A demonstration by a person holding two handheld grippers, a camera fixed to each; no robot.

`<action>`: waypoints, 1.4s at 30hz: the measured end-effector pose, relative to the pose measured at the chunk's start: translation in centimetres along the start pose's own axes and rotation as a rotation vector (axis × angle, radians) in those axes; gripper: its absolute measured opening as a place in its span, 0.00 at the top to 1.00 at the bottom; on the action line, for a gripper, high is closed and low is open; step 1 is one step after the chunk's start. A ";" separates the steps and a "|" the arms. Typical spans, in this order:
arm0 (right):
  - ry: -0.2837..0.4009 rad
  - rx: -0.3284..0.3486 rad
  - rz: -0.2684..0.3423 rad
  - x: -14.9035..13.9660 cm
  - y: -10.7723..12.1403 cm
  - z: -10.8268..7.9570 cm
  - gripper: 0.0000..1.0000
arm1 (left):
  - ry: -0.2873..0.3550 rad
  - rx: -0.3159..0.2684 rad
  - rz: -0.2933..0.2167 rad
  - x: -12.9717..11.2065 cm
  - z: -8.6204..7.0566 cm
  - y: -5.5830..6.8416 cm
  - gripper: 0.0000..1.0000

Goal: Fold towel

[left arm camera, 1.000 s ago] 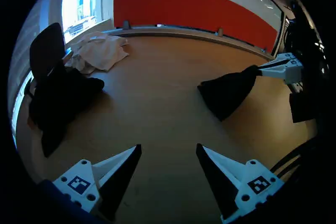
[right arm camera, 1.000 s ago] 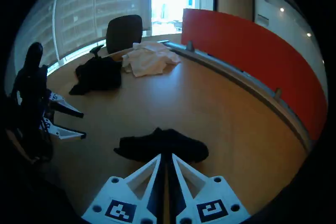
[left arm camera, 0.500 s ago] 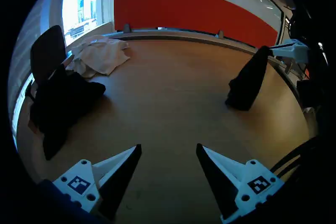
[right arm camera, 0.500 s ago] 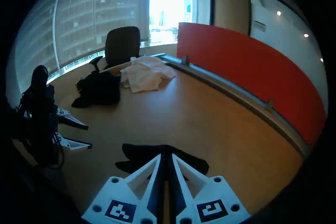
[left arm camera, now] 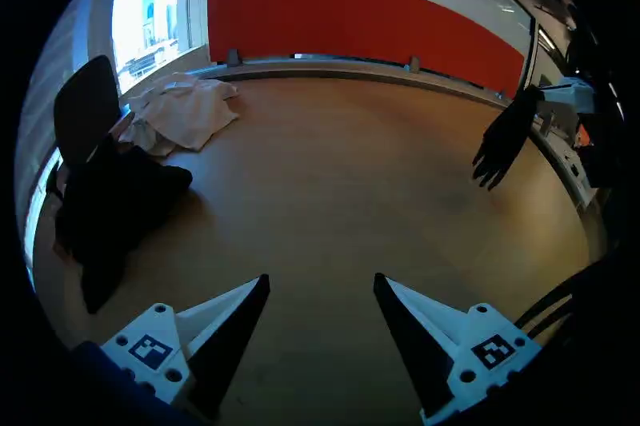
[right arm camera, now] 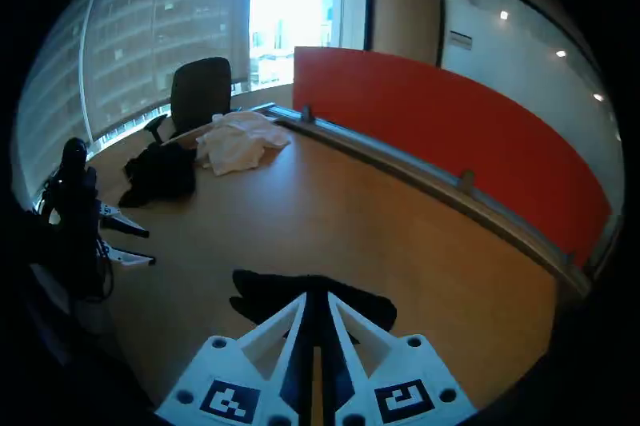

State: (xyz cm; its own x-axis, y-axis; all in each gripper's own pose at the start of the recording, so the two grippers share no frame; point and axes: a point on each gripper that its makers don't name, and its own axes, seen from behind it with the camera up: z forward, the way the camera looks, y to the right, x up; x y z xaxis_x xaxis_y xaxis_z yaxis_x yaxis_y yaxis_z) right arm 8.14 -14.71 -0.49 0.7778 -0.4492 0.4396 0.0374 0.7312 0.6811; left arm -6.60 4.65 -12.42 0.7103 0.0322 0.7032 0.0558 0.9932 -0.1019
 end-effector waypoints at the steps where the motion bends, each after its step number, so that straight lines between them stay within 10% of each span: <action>1: -0.004 -0.008 0.003 -0.4 0.7 -0.4 0.95 | 0.001 0.000 0.001 0.1 0.0 0.1 0.03; 23: -0.074 -0.146 0.079 -7.5 13.6 -9.2 0.95 | 0.006 0.018 -0.006 1.1 0.0 0.7 0.03; 42: -0.145 -0.219 0.122 -12.7 21.5 -13.2 0.95 | -0.001 0.039 -0.001 1.3 -0.1 0.9 0.03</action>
State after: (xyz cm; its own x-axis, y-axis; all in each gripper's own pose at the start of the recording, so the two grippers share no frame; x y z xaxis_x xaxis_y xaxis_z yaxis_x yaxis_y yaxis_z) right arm 7.38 13.53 0.88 0.6874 -0.4086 0.6005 0.0958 0.8705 0.4827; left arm -5.53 5.58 -11.69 0.7094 0.0317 0.7041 0.0289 0.9968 -0.0740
